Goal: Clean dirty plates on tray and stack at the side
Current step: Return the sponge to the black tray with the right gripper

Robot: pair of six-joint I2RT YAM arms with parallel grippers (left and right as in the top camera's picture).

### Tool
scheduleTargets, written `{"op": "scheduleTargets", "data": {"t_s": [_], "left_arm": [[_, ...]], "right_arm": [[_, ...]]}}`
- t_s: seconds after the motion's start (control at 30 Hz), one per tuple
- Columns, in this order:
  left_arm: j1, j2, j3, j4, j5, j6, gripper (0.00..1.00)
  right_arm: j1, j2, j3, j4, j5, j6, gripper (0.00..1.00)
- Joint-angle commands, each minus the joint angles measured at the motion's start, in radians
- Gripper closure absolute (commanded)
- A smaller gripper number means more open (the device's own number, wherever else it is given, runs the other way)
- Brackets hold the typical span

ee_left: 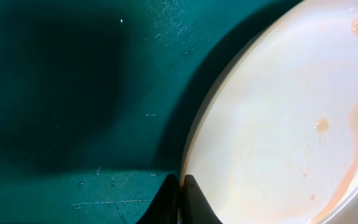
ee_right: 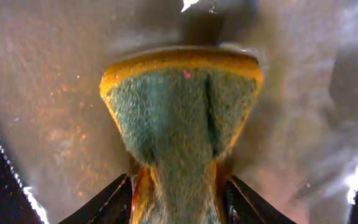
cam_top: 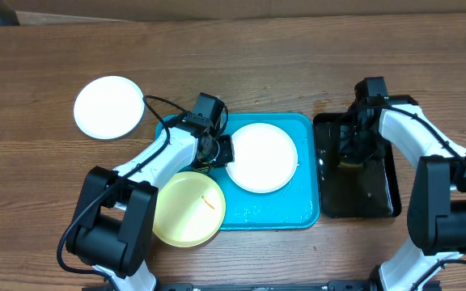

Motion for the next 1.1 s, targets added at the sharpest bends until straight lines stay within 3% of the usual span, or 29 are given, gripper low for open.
{"op": "scheduleTargets", "data": {"t_s": [0.0,0.03,0.07,0.13,0.17,0.23,0.3,0.63,0.77,1.07], "left_arm": [[-0.002,0.006,-0.002,0.002,0.008,0.005,0.96],[-0.002,0.006,-0.002,0.002,0.008,0.005,0.96],[-0.002,0.006,-0.002,0.001,0.008,0.005,0.96],[-0.002,0.006,-0.002,0.002,0.008,0.005,0.96],[-0.002,0.006,-0.002,0.002,0.008,0.005,0.96],[-0.002,0.006,-0.002,0.002,0.008,0.005,0.96],[-0.002,0.006,-0.002,0.004,0.008,0.005,0.96],[-0.002,0.006,-0.002,0.005,0.007,0.005,0.95],[-0.002,0.006,-0.002,0.005,0.0,0.008,0.95],[-0.002,0.006,-0.002,0.005,-0.008,0.008,0.94]], "right_arm": [[0.003,-0.028,-0.039,0.029,0.006,0.009,0.51],[0.004,-0.028,-0.054,0.046,0.006,0.009,0.55],[0.003,-0.028,-0.071,0.065,0.006,0.008,0.72],[0.003,-0.028,-0.092,0.09,0.006,0.008,0.92],[0.003,-0.028,-0.097,0.099,0.006,0.008,0.91],[0.003,-0.029,-0.096,0.102,0.005,0.009,0.46],[0.003,-0.029,-0.084,0.097,-0.012,0.009,0.36],[0.003,-0.029,-0.024,0.126,-0.019,0.005,0.31],[0.003,-0.029,-0.026,0.136,-0.001,0.005,0.22],[0.003,-0.028,-0.079,0.217,-0.001,0.005,0.25]]}}
